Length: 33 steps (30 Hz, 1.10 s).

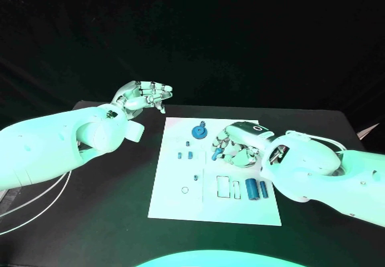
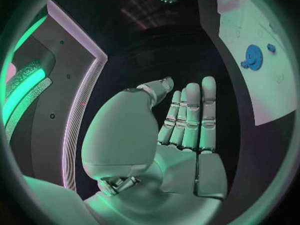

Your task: Assemble the parts on the task board

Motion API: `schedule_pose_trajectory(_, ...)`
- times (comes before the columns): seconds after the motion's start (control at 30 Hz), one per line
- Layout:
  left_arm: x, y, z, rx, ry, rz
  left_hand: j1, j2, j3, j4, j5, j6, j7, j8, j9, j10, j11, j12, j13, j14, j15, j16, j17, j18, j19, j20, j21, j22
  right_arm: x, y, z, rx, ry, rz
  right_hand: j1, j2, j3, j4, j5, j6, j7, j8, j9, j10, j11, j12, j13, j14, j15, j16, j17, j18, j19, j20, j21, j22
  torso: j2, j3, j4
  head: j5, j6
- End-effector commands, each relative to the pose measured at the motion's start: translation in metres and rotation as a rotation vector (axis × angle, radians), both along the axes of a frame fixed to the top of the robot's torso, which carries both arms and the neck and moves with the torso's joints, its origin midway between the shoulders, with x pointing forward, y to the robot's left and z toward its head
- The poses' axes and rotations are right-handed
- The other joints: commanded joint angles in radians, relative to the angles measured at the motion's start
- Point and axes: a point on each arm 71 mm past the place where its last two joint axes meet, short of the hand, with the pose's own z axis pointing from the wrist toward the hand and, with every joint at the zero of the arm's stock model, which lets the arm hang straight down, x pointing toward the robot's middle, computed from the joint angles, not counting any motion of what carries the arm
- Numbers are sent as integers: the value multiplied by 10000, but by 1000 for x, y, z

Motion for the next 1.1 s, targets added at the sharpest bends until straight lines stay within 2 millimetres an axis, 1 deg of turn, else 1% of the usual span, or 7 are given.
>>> schedule_pose_trajectory(0.03,0,-4,1,-130,-24,-147,28,81,-48,-11,-1,-52,57,-21,-12,-7,26,-44,-12,-69,25,-51,-13,157,64,11,-68,-16,-8,19,-6,-144,-153,662,-27,64,44,-39,33,-14,-13,302,585,559,-483,-63,17,168,-98,34,-6,-198,22,-67,50,1,0,-7,1,67,-23)
schedule_pose_trajectory(0.23,0,-7,0,-150,-15,-198,28,81,-48,-11,-1,-52,57,-21,-12,-7,26,-44,-12,-69,25,-51,-13,157,64,11,-68,-16,-20,47,-23,-144,-152,1397,-39,64,67,-67,33,-18,-13,313,596,563,-484,-72,17,167,-99,34,-8,-196,19,-68,43,-4,6,-9,16,184,-59)
schedule_pose_trajectory(0.37,0,-7,0,-146,-17,-179,37,80,-53,-15,0,-70,63,-29,-19,-24,31,-51,-19,-70,27,-52,-13,156,69,10,-74,-21,-26,57,-31,-121,-137,1677,-45,64,78,-81,34,-20,-12,318,602,565,-484,-76,16,168,-100,36,-4,-196,19,-69,43,-3,11,-8,7,239,-86)
schedule_pose_trajectory(0.43,0,-7,0,-149,-19,-164,37,80,-53,-15,0,-70,63,-29,-19,-24,31,-51,-19,-70,27,-52,-13,156,69,10,-74,-21,-29,63,-35,-127,-127,1805,-54,64,94,-99,35,-22,-11,326,610,568,-484,-82,16,168,-100,35,-6,-197,19,-69,46,1,11,-7,3,288,-46)
schedule_pose_trajectory(0.5,0,-8,0,-155,-18,-169,57,74,-64,-24,2,-170,88,-80,-47,-33,44,-52,-28,-70,33,-55,-14,155,82,11,-83,-30,-32,66,-39,-151,-89,1892,-54,64,94,-99,35,-22,-11,326,610,568,-484,-82,16,168,-100,35,-6,-197,19,-69,46,1,15,-8,2,319,-87)
schedule_pose_trajectory(0.83,0,-11,0,-185,-8,-249,63,81,-64,-25,3,-184,92,-87,-51,-31,46,-50,-29,-70,35,-56,-14,155,85,12,-85,-32,-36,75,-59,-278,197,1902,-73,64,123,-135,37,-27,-9,340,625,579,-484,-90,17,168,-101,34,-11,-195,17,-71,39,-3,11,-4,6,413,-149)
schedule_pose_trajectory(1.1,0,-12,0,-192,-3,-275,69,86,-63,-27,4,-188,94,-88,-53,-30,47,-48,-30,-70,36,-56,-14,154,87,12,-86,-33,-37,77,-65,-373,299,1891,-89,64,148,-163,39,-34,-7,349,635,587,-484,-97,17,169,-101,36,-8,-196,20,-72,46,6,7,-2,-3,489,-209)
